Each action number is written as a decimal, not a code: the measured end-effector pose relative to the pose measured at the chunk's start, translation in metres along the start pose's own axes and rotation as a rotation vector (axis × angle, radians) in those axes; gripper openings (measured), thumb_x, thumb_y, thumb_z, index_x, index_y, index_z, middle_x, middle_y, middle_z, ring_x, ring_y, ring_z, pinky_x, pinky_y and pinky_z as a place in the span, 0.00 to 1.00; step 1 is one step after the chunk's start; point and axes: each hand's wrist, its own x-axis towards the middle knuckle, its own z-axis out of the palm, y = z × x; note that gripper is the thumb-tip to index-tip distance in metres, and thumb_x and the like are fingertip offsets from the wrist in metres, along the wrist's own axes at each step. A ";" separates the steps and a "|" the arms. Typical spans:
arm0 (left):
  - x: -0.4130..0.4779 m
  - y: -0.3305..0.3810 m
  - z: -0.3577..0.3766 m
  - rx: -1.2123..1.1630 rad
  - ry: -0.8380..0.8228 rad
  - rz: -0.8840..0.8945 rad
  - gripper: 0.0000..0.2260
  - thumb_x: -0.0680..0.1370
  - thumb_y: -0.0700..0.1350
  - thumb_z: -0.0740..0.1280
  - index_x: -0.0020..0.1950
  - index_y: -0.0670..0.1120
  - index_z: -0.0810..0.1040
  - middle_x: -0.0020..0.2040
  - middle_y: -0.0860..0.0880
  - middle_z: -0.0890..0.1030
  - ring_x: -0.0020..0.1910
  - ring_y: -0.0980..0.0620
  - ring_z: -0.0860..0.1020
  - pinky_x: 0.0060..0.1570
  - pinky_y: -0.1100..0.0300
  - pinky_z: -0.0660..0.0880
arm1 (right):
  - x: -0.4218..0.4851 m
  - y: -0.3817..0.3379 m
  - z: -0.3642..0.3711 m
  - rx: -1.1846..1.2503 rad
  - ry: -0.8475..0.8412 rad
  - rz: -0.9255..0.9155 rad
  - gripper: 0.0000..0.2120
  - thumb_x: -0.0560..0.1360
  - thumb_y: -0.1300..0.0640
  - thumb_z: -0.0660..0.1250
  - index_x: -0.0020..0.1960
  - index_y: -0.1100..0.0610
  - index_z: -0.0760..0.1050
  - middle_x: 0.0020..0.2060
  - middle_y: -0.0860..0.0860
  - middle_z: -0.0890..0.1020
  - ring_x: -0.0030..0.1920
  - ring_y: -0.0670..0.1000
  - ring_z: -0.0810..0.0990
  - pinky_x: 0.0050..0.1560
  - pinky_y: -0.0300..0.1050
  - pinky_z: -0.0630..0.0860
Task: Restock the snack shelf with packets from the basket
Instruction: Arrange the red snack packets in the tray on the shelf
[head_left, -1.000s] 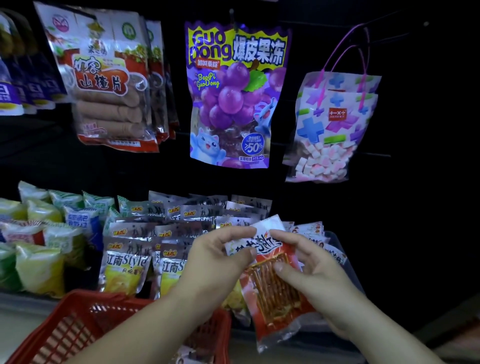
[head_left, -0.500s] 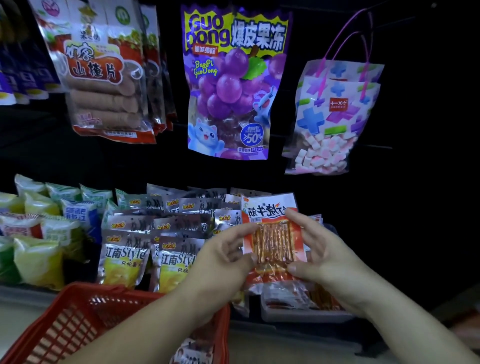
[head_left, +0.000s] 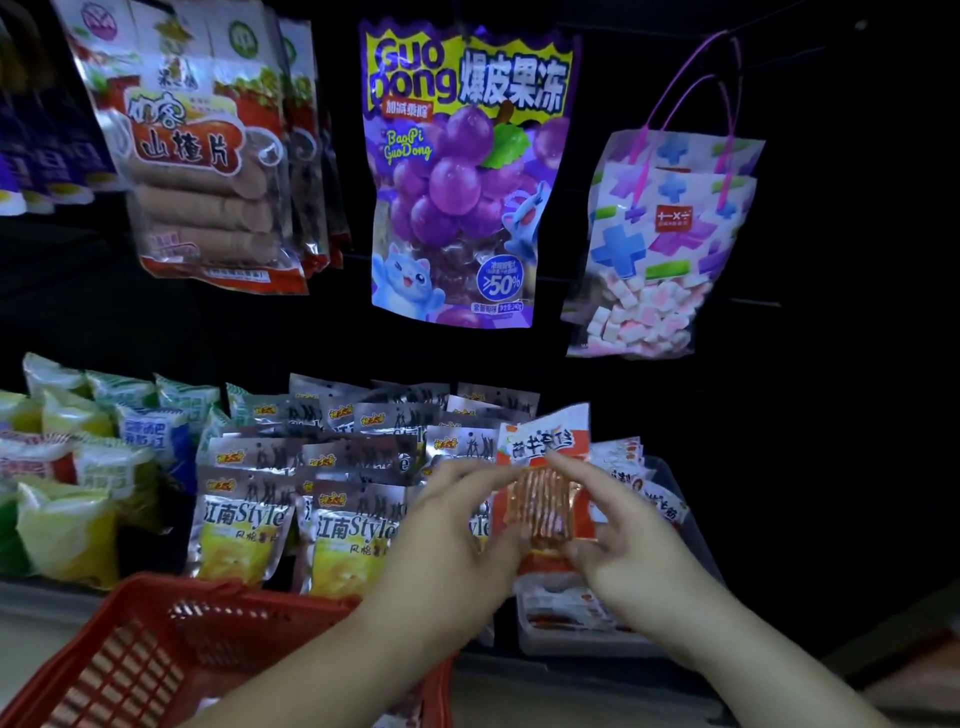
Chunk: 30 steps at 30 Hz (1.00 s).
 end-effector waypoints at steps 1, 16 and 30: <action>-0.001 0.007 0.003 -0.104 -0.036 -0.025 0.23 0.78 0.50 0.73 0.70 0.67 0.73 0.59 0.69 0.74 0.61 0.63 0.76 0.57 0.57 0.78 | -0.001 0.000 0.002 0.019 -0.032 -0.012 0.36 0.80 0.76 0.60 0.71 0.37 0.69 0.67 0.46 0.78 0.45 0.37 0.85 0.40 0.35 0.80; 0.002 0.008 -0.008 -0.485 -0.182 -0.203 0.39 0.79 0.25 0.63 0.74 0.67 0.64 0.54 0.62 0.85 0.54 0.54 0.84 0.42 0.60 0.81 | 0.013 0.013 -0.019 -0.194 0.238 -0.168 0.35 0.77 0.55 0.75 0.72 0.26 0.65 0.70 0.35 0.70 0.67 0.34 0.71 0.61 0.33 0.75; 0.022 -0.018 0.032 -0.288 -0.397 -0.200 0.39 0.78 0.33 0.71 0.77 0.67 0.61 0.53 0.72 0.79 0.46 0.78 0.77 0.49 0.69 0.80 | 0.053 0.028 -0.038 -0.218 0.394 -0.101 0.21 0.75 0.55 0.77 0.64 0.41 0.79 0.60 0.41 0.79 0.65 0.47 0.77 0.63 0.47 0.76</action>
